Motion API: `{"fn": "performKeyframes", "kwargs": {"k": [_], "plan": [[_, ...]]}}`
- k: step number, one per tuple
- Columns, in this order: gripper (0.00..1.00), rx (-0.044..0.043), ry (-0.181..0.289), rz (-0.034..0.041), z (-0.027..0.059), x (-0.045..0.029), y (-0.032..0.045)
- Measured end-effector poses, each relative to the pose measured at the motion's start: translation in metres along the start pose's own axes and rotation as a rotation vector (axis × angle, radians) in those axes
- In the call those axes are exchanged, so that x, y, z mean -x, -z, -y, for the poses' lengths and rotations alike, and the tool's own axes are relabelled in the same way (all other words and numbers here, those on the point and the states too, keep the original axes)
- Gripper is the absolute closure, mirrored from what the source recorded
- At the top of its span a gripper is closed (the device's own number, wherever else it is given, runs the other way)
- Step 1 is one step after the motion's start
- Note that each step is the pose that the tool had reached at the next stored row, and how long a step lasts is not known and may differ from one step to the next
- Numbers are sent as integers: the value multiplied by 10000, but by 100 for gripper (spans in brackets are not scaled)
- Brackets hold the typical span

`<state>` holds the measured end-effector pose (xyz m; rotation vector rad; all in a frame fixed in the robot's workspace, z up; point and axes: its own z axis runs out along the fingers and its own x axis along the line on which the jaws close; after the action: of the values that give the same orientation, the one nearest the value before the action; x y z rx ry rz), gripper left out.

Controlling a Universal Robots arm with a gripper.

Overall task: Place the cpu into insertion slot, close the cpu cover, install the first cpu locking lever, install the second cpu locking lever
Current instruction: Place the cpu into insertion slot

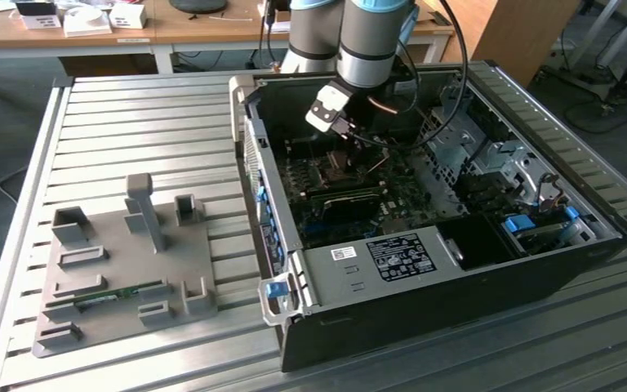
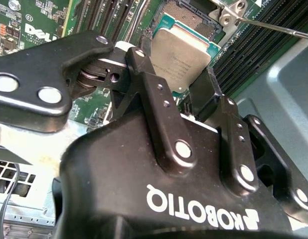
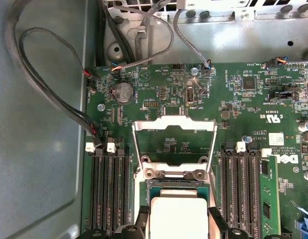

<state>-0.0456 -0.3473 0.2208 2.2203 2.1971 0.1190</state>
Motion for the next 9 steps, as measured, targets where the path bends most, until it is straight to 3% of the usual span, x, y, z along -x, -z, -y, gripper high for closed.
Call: {"fn": "performKeyframes", "kwargs": {"k": [9], "plan": [[46, 12, -270, 17, 3, -6, -37]]}}
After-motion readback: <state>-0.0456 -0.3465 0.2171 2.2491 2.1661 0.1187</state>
